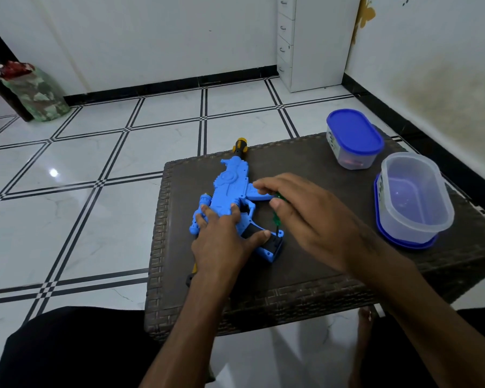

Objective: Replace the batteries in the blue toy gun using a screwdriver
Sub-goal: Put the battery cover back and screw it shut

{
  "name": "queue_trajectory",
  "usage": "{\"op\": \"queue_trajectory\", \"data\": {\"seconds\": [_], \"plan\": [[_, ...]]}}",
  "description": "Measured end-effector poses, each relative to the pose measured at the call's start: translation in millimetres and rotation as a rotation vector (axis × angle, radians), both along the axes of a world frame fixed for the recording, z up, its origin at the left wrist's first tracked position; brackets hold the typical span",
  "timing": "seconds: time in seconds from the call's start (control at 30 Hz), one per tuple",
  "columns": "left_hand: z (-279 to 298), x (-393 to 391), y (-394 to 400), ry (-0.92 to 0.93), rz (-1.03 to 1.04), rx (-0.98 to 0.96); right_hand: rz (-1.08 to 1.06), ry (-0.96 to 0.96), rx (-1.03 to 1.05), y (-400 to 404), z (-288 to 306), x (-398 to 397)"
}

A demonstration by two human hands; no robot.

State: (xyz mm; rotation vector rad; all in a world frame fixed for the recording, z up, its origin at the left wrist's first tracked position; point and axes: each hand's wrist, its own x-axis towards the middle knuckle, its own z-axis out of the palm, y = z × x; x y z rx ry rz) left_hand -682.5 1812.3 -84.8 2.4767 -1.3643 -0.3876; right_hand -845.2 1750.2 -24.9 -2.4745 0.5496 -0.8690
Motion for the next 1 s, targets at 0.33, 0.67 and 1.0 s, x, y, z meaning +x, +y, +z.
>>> {"op": "queue_trajectory", "data": {"seconds": [0.33,0.67,1.0], "plan": [[1.4,-0.5,0.3,-0.016,-0.004,0.014,-0.030,-0.054,-0.041,-2.6,-1.9,-1.6],[1.6,-0.1,1.1,-0.014,-0.008,0.007,0.014,-0.054,-0.064,-1.9,4.5,-4.1],[0.9,-0.2,0.1,-0.010,-0.006,0.002,0.083,-0.111,-0.013,0.0,2.6,-2.0]]}}
